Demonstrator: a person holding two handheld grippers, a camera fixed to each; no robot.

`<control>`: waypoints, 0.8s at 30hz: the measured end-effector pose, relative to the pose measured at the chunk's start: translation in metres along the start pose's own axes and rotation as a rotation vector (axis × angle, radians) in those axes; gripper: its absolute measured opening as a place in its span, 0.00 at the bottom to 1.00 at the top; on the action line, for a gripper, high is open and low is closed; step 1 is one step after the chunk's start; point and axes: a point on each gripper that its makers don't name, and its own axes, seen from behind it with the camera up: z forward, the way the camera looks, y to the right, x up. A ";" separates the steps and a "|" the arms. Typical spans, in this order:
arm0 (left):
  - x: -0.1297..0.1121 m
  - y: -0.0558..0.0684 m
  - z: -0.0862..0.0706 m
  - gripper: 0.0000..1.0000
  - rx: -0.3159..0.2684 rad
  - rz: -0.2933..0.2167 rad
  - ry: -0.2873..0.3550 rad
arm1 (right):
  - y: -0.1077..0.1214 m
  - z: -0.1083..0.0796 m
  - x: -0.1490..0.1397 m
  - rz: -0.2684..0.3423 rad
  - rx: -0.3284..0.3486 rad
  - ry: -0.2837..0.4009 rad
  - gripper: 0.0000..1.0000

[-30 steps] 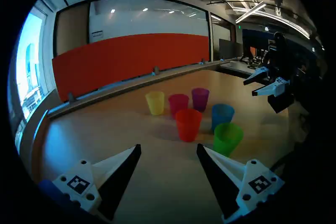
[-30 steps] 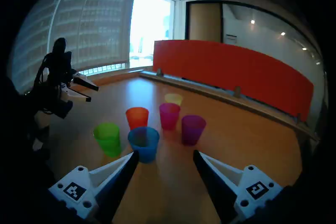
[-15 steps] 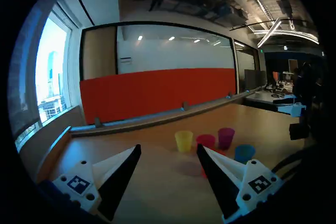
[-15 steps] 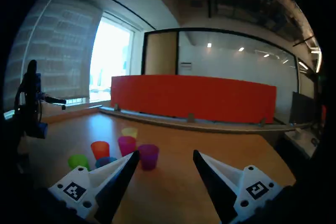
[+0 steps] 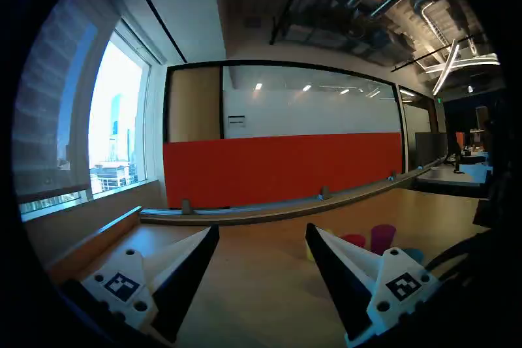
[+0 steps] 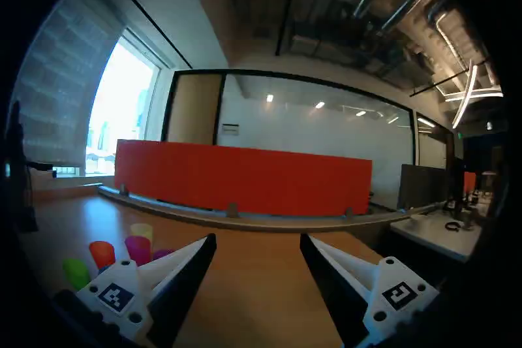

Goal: Pour water

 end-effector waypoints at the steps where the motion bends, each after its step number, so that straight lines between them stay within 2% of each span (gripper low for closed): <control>1: -0.002 -0.001 -0.001 0.99 0.012 0.000 0.004 | 0.001 0.001 0.000 0.000 -0.007 0.003 0.99; 12: -0.029 -0.012 -0.001 0.98 0.151 0.043 0.042 | 0.014 0.007 -0.006 0.018 -0.082 0.009 0.99; 18: -0.040 -0.014 0.003 0.99 0.181 0.058 0.045 | 0.015 0.009 -0.012 0.049 -0.086 -0.011 0.99; 24: -0.054 -0.019 0.003 0.98 0.199 0.030 0.045 | 0.018 0.011 -0.015 0.063 -0.099 -0.030 0.99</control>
